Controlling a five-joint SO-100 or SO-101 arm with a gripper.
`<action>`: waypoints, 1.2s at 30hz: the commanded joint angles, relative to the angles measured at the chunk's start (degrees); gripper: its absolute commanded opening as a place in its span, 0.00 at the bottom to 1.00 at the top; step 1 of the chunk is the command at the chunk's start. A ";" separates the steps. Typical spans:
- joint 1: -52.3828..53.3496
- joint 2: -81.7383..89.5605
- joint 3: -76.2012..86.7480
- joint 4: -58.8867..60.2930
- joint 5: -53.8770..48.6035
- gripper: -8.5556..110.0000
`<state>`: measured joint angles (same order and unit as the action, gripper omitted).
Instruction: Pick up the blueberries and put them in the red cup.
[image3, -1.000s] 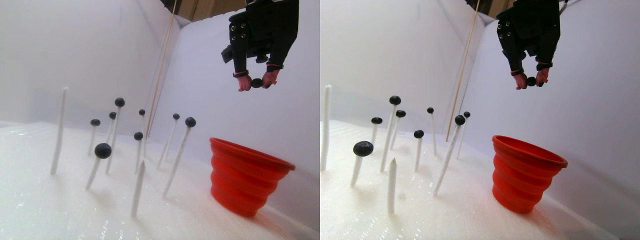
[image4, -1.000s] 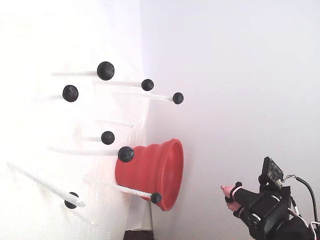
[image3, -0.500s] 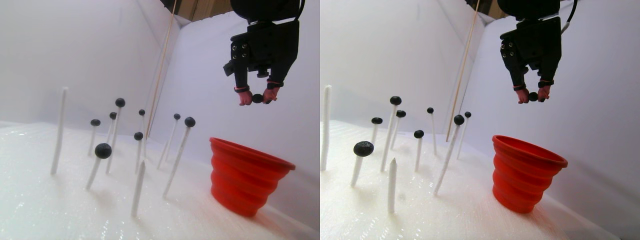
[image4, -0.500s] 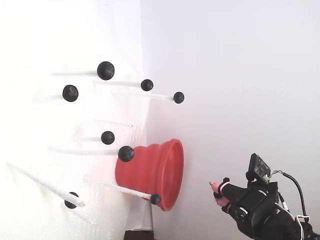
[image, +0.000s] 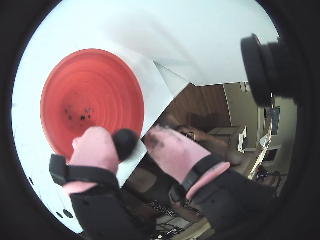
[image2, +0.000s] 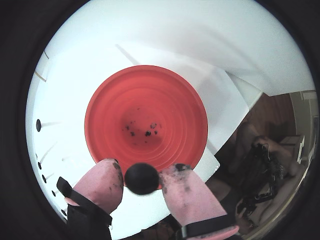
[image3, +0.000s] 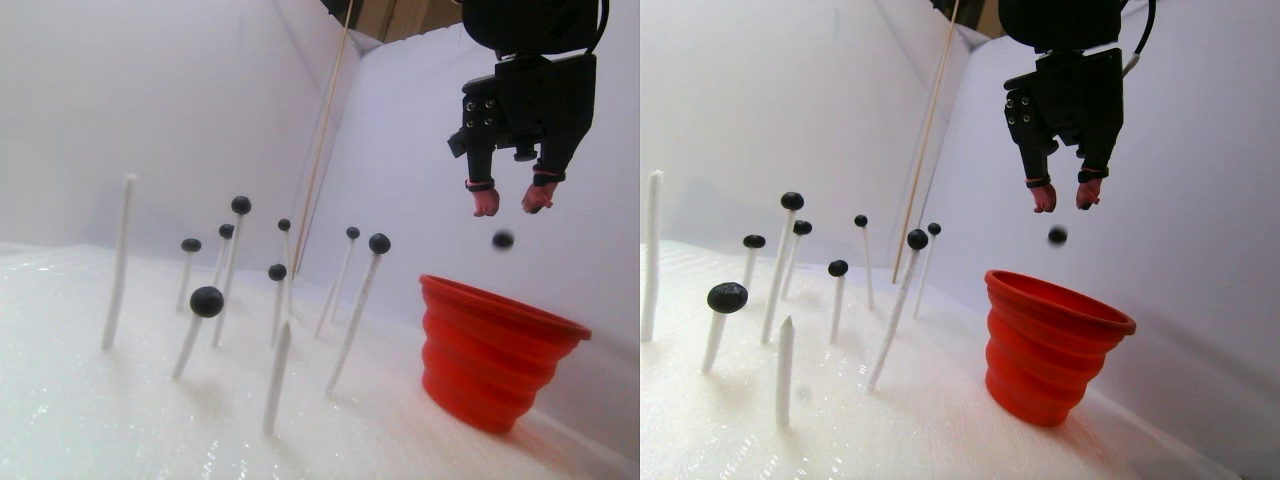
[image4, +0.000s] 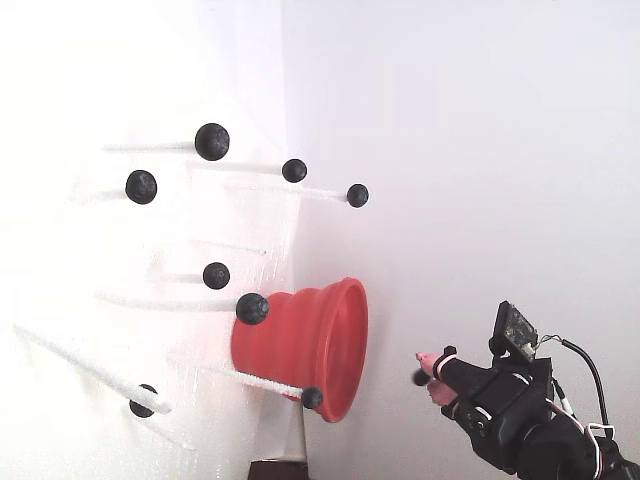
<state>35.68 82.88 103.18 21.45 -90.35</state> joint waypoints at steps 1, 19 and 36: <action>0.88 3.78 -3.69 -1.41 0.35 0.21; -3.25 12.48 0.70 1.76 0.70 0.21; -8.17 20.57 7.21 4.92 2.37 0.20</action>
<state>27.42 96.86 111.18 26.28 -88.77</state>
